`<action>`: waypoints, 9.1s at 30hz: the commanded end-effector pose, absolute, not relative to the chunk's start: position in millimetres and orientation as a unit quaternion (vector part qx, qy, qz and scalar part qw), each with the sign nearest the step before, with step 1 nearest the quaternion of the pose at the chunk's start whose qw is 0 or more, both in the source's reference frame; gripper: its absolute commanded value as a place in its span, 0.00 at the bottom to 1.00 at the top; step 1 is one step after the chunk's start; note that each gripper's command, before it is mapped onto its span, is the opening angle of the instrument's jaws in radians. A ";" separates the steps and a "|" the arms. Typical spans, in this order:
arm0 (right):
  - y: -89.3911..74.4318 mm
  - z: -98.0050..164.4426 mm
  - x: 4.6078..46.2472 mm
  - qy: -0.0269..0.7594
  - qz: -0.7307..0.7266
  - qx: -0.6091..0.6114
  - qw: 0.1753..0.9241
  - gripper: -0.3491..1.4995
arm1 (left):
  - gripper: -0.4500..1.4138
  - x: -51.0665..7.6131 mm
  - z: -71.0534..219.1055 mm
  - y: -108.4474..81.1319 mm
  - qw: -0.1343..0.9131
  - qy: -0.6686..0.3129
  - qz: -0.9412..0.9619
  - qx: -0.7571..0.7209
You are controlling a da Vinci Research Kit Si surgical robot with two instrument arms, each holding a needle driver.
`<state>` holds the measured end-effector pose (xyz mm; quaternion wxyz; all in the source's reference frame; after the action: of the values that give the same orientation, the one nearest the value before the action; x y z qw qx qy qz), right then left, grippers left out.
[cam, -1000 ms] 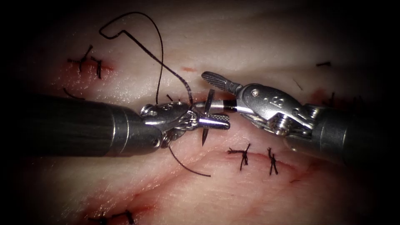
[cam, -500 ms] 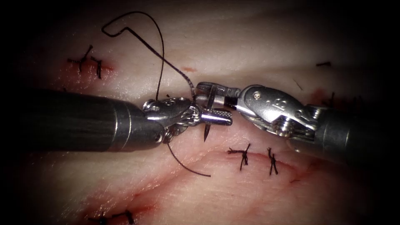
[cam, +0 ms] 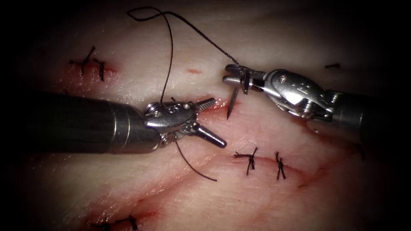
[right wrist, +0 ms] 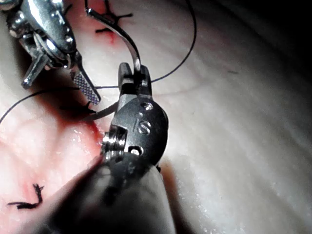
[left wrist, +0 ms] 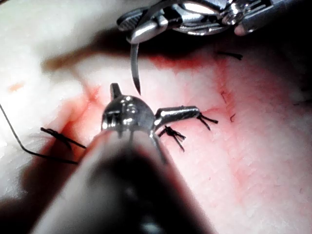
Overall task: Wound Closure
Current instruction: Pass the needle through the top of the wound.
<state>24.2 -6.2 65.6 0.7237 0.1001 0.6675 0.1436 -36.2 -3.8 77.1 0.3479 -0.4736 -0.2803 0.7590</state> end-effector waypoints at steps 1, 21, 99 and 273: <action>-5.0 66.7 25.2 0.674 0.134 0.097 0.720 0.00 | 0.79 -36.9 78.1 -3.8 0.340 -0.277 0.768 -0.467; -4.5 75.7 29.4 0.664 0.016 0.045 0.747 0.00 | 0.44 -35.7 87.5 -7.2 0.288 -0.229 0.854 -0.368; -20.8 92.6 28.3 0.615 -0.052 0.061 0.785 0.00 | 0.39 -28.2 82.1 -7.1 0.312 -0.234 0.844 -0.367; -39.1 99.6 23.2 0.443 0.165 0.441 0.763 0.00 | 0.25 -29.0 80.2 -5.8 0.329 -0.197 0.850 -0.361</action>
<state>22.3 -39.6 99.4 0.7621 0.4411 0.4412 0.1730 -28.3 -6.0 79.7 0.3295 -0.3599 -0.1974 0.8502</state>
